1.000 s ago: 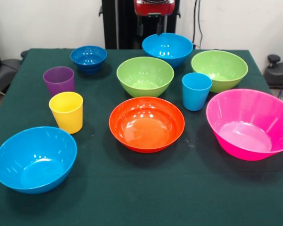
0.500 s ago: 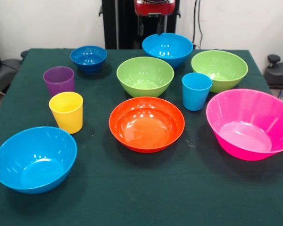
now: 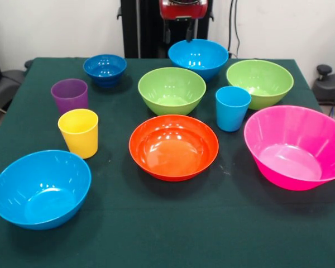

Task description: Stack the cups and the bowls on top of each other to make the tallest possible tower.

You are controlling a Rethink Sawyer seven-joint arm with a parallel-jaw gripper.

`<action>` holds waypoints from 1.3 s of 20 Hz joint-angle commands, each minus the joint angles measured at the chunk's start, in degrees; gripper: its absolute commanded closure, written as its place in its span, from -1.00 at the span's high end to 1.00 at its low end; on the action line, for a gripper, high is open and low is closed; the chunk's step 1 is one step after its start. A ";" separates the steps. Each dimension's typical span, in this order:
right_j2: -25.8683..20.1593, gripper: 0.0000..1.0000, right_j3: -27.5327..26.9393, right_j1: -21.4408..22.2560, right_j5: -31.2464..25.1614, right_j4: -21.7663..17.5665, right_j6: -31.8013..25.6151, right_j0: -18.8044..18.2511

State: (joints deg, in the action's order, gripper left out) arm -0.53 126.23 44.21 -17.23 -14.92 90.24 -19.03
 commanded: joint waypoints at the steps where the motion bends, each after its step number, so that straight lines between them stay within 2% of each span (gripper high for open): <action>1: -5.78 1.00 2.05 -2.55 3.76 -0.25 6.57 -1.70; 6: -8.99 1.00 3.15 0.05 0.65 1.86 5.64 -4.82; 13: -12.46 1.00 3.59 2.16 -2.31 0.72 1.88 -10.74; 26: -15.35 1.00 1.49 2.61 -6.67 -1.55 -1.30 -16.27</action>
State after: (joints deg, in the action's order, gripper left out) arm -9.24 128.36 47.79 -18.24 -14.95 90.24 -34.44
